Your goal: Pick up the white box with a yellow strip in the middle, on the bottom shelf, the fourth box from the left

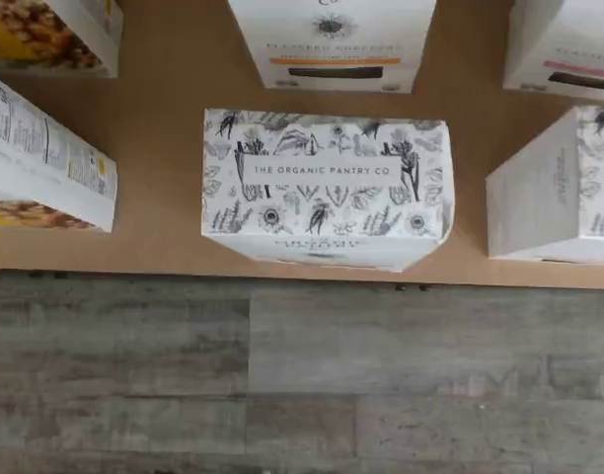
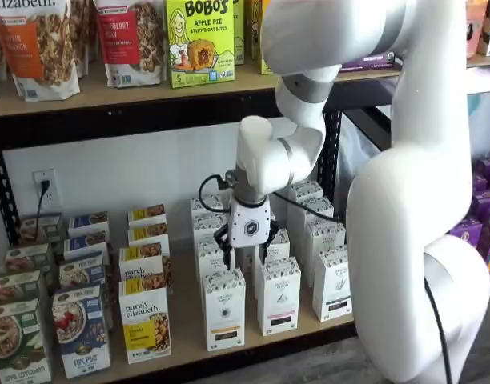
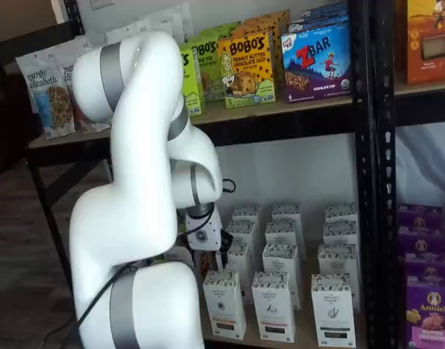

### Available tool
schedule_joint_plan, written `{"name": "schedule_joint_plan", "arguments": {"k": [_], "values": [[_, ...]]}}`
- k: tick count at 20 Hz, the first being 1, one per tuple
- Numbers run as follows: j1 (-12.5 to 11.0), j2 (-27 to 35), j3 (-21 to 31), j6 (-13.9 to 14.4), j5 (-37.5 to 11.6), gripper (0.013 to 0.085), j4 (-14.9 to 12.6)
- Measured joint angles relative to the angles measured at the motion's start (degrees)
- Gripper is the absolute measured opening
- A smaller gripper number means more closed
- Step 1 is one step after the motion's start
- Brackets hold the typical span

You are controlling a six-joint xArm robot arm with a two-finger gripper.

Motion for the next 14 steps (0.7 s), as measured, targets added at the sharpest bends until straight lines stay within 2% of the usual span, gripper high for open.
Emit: {"name": "schedule_joint_plan", "arguments": {"k": [4,8,14], "values": [[0.3,3.0,-2.0,-0.5,-1.2,0.0850,0.8],[0.4,5.4,-3.7,0.0,-1.7,0.0850,0.3],[0.7,9.5,-7.1,-2.5,-2.7,0.0850,3.3]]}}
